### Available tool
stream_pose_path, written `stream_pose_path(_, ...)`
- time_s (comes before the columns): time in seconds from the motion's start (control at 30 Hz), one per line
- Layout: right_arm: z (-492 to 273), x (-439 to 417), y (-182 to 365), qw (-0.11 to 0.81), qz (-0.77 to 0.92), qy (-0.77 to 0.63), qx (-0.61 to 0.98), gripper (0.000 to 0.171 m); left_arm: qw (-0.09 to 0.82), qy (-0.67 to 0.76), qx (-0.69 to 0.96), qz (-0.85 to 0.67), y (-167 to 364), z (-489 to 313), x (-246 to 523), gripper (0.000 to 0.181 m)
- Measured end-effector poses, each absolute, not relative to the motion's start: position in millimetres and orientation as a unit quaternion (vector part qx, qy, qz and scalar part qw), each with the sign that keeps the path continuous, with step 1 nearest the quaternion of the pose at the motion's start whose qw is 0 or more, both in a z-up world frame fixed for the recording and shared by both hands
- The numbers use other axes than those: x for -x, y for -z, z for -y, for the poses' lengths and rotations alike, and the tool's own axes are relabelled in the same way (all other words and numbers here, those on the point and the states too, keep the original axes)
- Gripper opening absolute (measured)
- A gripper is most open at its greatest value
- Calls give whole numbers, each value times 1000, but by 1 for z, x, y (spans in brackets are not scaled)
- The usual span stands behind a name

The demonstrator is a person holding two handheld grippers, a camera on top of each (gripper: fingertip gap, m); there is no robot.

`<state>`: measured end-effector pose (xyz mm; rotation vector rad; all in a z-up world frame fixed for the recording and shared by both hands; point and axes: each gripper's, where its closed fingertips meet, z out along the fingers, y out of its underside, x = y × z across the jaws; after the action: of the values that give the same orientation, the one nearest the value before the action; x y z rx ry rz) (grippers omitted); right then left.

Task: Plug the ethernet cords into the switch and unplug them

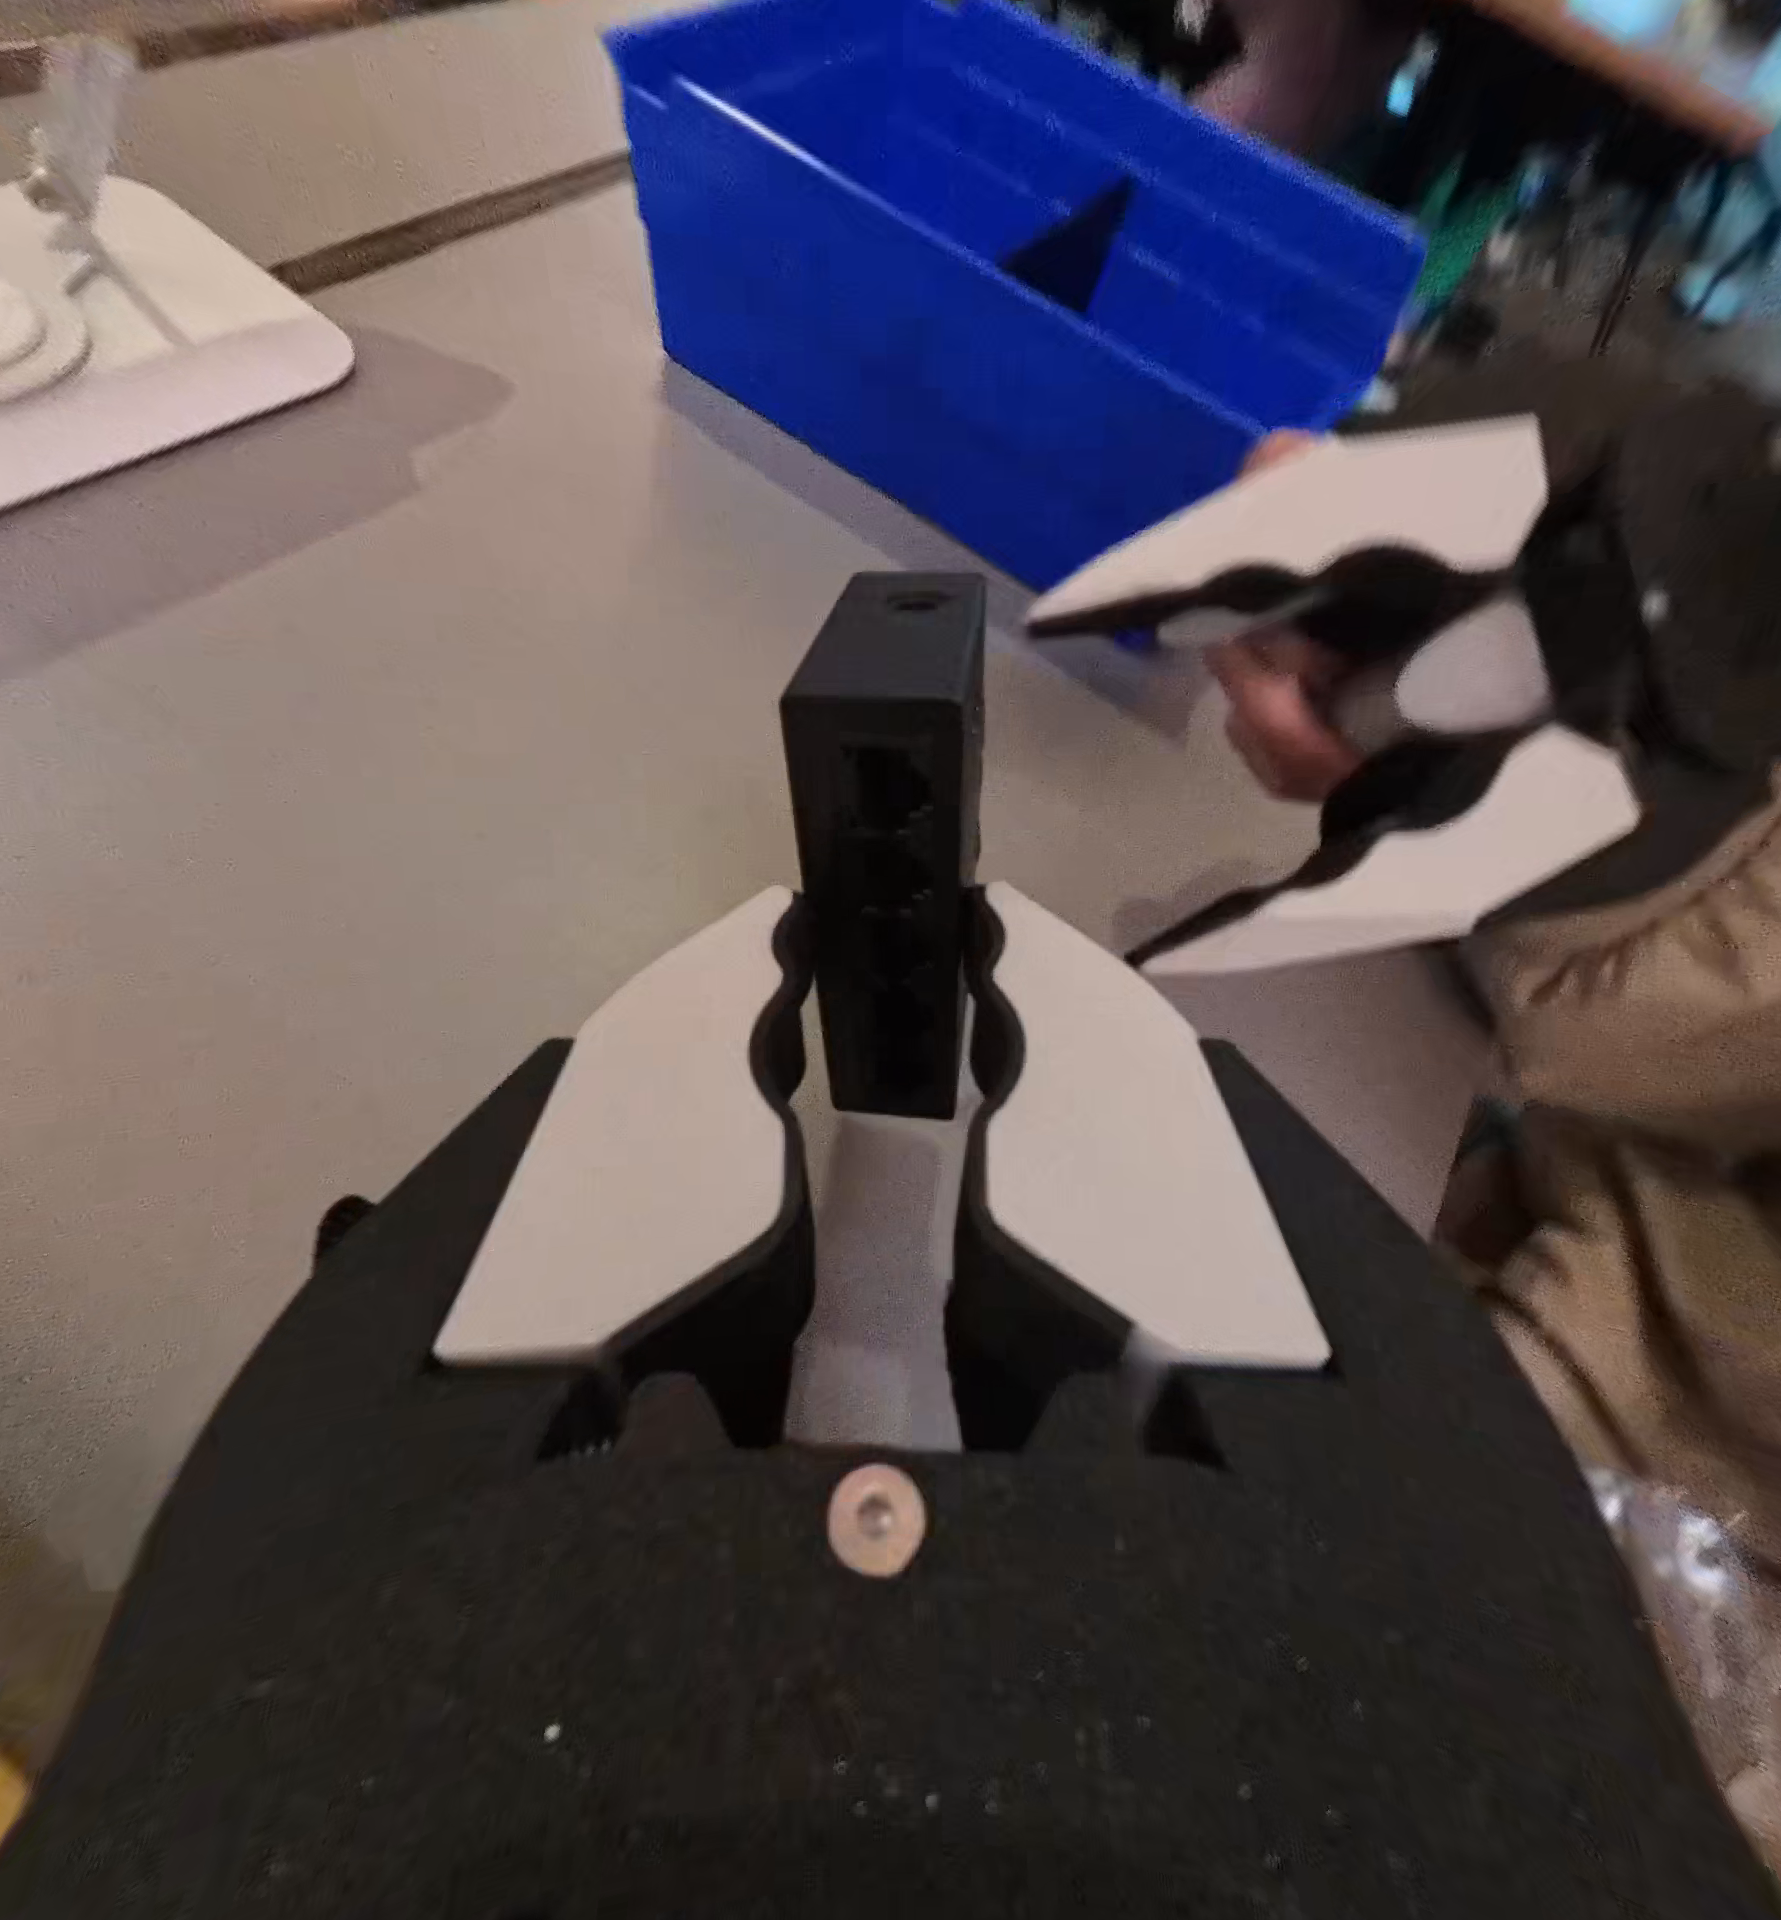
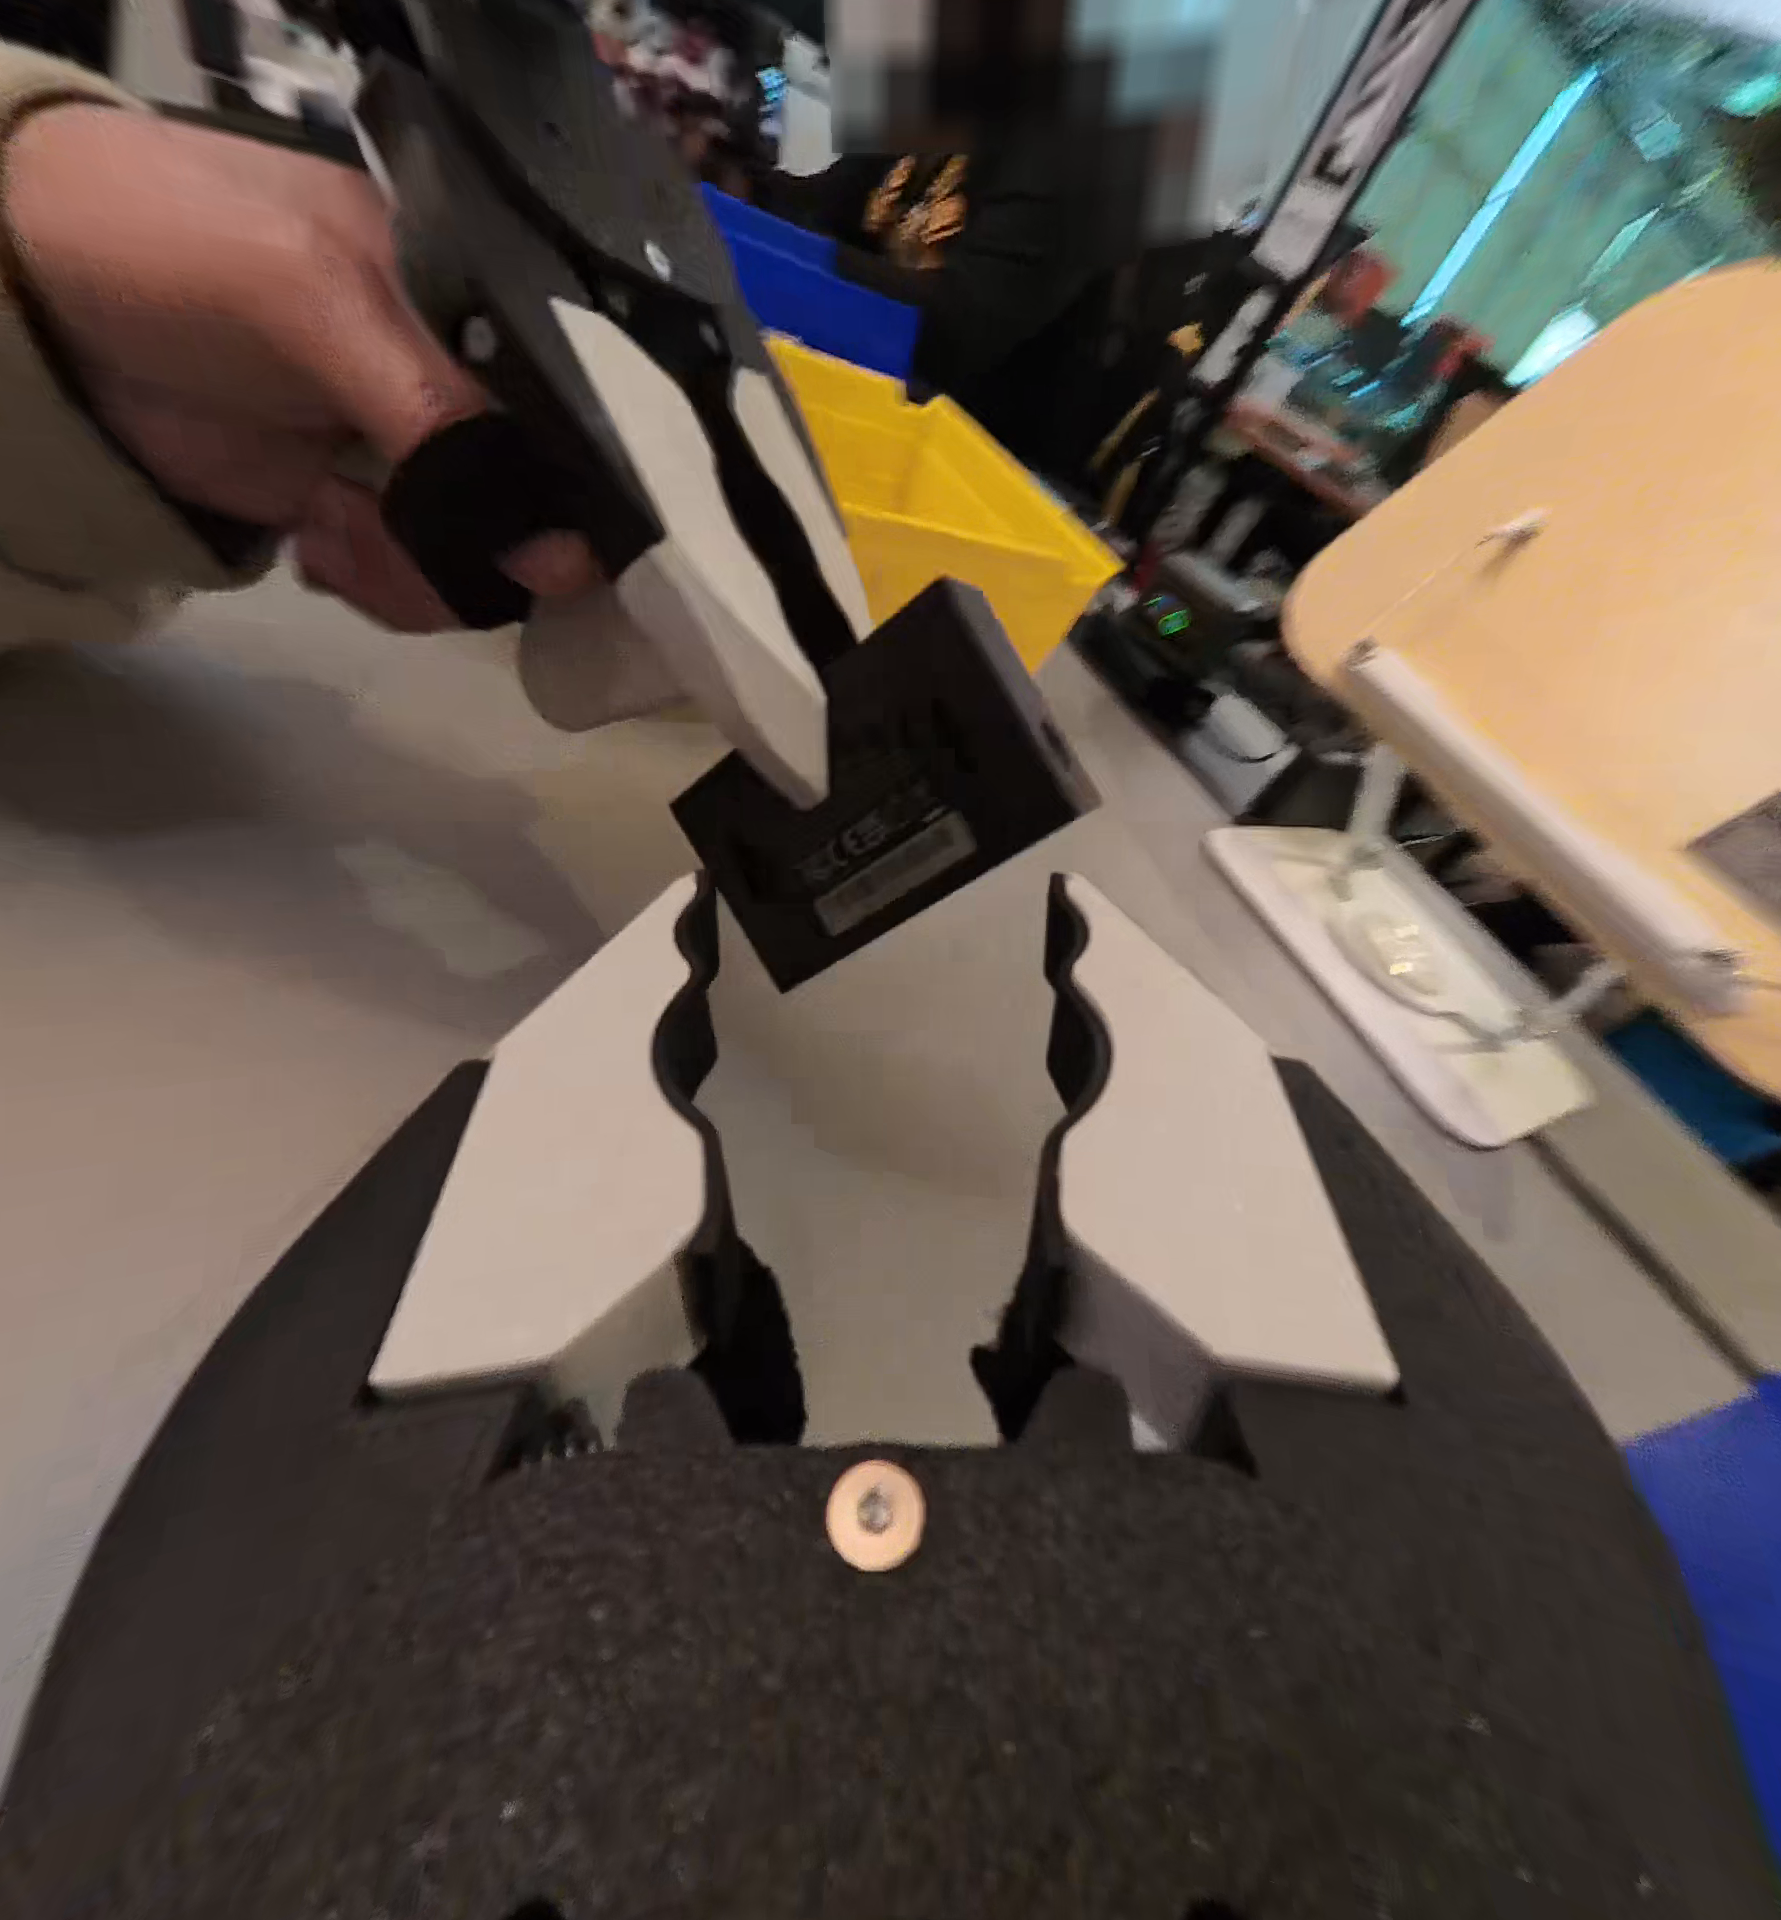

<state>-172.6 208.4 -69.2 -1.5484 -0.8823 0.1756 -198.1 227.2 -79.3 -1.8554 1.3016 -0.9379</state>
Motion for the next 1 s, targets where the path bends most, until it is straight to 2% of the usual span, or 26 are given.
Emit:
stream_pose_path(0.1, -210, 182, 67, 653, 392, 14, 648, 63, 322, 468, 751, -335, 65, -246, 198, 27)
stream_pose_path(0.2, -214, 189, 66, 664, 416, 159, 601, 64, 260, 585, 746, -183, 52, -252, 201, 28)
stream_pose_path(0.37, -217, 199, 59, 671, 428, 306, 523, 60, 189, 650, 731, -92, 51, -242, 195, 28)
stream_pose_path(0.43, -226, 195, 62, 654, 427, 338, 524, 53, 167, 654, 733, -81, 54, -234, 190, 28)
stream_pose_path(0.6, -238, 187, 73, 634, 434, 366, 525, 43, 184, 607, 766, -106, 71, -226, 183, 27)
stream_pose_path(0.67, -237, 182, 69, 639, 427, 382, 514, 26, 201, 590, 769, -145, 68, -225, 185, 34)
stream_pose_path(0.83, -246, 162, 77, 639, 417, 295, 575, 26, 305, 517, 771, -214, 55, -233, 220, 47)
stream_pose_path(1.0, -273, 152, 98, 617, 455, 206, 608, 26, 343, 429, 795, -258, 66, -205, 289, 38)
